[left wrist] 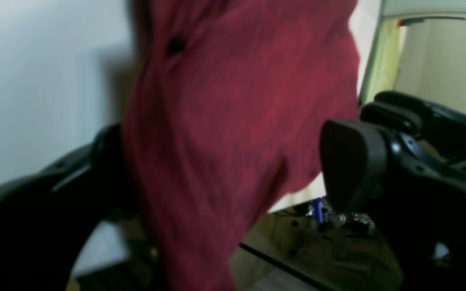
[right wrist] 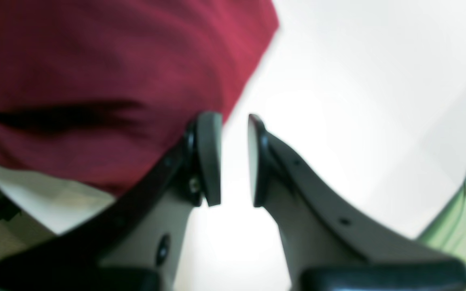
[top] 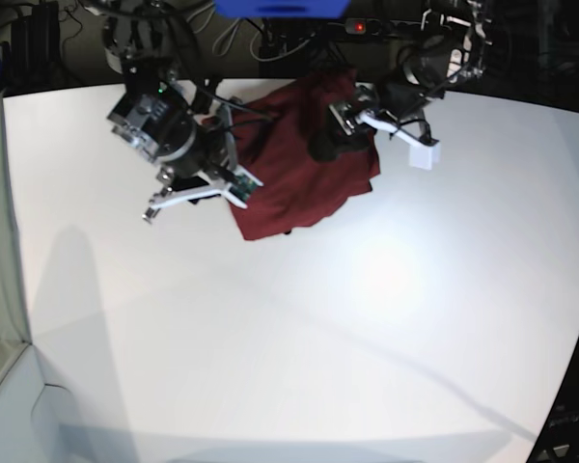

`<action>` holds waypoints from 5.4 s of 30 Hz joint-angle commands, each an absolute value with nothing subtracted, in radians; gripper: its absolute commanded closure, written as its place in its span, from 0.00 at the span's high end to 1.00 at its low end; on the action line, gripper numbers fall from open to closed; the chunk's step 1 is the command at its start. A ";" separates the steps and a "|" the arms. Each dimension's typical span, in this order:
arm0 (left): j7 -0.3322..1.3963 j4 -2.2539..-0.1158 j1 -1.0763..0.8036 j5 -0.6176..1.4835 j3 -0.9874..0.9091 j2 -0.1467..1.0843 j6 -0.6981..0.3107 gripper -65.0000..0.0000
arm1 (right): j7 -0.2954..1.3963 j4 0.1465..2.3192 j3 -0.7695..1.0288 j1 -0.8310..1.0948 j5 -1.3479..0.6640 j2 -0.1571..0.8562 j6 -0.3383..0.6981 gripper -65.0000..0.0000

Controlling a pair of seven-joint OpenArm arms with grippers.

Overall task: Layout the t-shirt on the table in an organized manner, then fold the t-shirt properly
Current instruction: 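Grasp the stack edge with the left gripper and fold it toward the right gripper, then push the folded bundle with the left gripper toward the table center, then tuck and press the bundle sides with both grippers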

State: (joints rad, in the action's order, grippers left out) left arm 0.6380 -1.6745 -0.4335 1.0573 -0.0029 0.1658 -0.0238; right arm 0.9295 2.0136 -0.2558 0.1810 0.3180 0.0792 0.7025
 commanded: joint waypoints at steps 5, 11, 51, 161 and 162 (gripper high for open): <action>0.648 -1.601 -0.371 1.056 0.016 0.171 0.005 1.00 | 0.915 2.029 -0.200 0.148 0.317 0.073 0.698 0.15; 0.648 -1.498 -0.274 0.980 0.105 0.193 0.005 1.00 | 0.915 2.029 -0.139 0.143 0.317 0.073 0.698 0.15; 0.648 -1.293 0.275 0.094 0.630 0.205 -0.007 0.00 | 0.920 2.031 0.305 0.091 0.318 0.022 0.698 0.15; 0.573 -1.084 0.260 -0.685 0.189 -0.143 -0.464 0.95 | 0.779 1.659 0.272 0.105 0.314 -0.122 0.698 0.15; 0.573 -1.084 0.260 -0.685 0.189 -0.143 -0.464 0.95 | 0.779 1.673 0.271 0.111 0.312 -0.124 0.698 0.15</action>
